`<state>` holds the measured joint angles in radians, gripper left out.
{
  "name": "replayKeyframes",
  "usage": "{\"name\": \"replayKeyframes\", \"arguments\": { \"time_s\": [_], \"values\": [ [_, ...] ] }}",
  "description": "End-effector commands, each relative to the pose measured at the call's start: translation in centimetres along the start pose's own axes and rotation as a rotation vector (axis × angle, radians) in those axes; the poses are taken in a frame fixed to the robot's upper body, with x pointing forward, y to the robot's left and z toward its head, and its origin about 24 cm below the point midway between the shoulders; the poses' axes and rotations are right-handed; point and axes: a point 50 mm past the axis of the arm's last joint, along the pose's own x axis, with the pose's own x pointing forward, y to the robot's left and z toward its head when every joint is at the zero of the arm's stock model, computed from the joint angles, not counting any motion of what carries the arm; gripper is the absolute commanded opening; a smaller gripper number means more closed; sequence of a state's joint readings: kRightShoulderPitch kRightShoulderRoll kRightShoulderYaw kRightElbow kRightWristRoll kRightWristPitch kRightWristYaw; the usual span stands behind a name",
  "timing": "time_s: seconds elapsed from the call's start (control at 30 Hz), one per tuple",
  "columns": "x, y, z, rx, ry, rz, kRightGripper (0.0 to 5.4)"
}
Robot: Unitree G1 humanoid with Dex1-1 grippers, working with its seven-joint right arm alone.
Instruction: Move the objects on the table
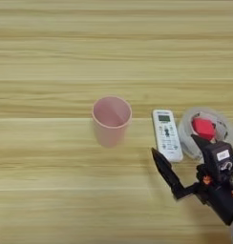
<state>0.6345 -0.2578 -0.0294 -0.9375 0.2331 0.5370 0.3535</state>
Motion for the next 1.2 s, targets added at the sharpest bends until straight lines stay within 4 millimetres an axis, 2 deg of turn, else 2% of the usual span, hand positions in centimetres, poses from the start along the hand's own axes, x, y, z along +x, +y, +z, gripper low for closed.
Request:
{"name": "replayKeyframes", "arguments": {
  "time_s": [0.03,0.9,1.2],
  "values": [
    [-0.1,0.2,0.4,-0.021,-0.017,0.016,5.37],
    [1.4,-1.0,-2.9,-0.019,0.102,-0.109,5.37],
    [2.0,-1.3,-3.4,-0.012,0.111,-0.146,5.37]
  ]
}}
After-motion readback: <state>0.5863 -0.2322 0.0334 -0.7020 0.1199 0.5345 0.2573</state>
